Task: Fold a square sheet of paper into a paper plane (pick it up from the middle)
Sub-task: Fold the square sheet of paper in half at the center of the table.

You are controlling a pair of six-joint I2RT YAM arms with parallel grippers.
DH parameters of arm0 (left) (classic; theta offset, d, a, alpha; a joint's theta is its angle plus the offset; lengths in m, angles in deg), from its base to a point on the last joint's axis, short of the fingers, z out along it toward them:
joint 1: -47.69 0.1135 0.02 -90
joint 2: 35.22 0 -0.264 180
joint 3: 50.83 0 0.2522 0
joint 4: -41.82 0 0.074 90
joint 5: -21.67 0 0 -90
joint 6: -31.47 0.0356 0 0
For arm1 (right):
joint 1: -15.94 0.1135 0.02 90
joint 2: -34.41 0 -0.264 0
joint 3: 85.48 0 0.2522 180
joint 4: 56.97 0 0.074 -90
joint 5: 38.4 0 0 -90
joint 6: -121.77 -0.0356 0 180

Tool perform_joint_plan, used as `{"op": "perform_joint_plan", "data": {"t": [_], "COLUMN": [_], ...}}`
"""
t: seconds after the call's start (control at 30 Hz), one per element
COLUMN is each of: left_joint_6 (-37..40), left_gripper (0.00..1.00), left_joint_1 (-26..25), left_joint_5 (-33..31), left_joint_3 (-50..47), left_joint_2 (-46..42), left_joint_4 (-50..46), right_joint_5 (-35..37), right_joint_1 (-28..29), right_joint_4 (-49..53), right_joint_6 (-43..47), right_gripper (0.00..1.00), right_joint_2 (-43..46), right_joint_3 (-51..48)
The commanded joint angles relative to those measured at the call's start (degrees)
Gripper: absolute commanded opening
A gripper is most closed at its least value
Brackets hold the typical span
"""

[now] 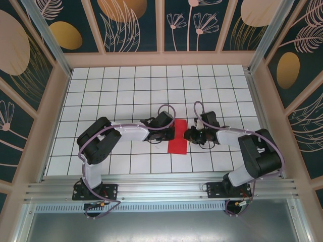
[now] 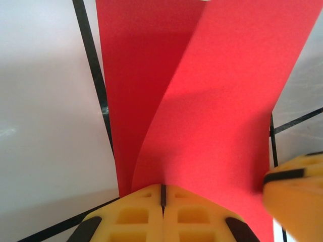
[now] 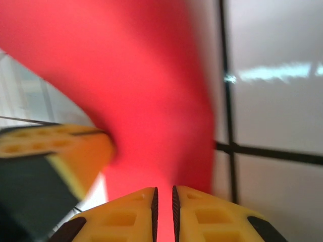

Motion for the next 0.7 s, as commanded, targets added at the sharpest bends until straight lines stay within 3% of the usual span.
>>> {"op": "perform_joint_plan", "data": {"t": [0.0, 0.2, 0.4, 0.67], "left_joint_6": [1.2, 1.3, 1.4, 1.3], "left_gripper": [0.00, 0.00, 0.00, 0.00], "left_joint_1": [-0.4, -0.4, -0.3, -0.4], "left_joint_5": [-1.6, -1.8, -2.0, -2.3], "left_joint_3": [-1.9, -1.9, -1.6, -2.1], "left_joint_2": [2.5, 2.5, 2.2, 2.0], "left_joint_4": [-6.4, -6.5, -6.9, -6.9], "right_joint_5": [0.5, 1.1, 0.2, 0.7], "right_joint_1": [0.1, -0.3, -1.3, -2.4], "right_joint_4": [-0.2, 2.7, 1.8, -0.8], "right_joint_6": [-0.9, 0.2, 2.1, 2.1], "right_gripper": [0.18, 0.19, 0.18, 0.18], "right_joint_2": [0.4, 2.1, -3.5, -9.2], "right_joint_3": [-0.6, 4.9, 10.0, 7.1]}}
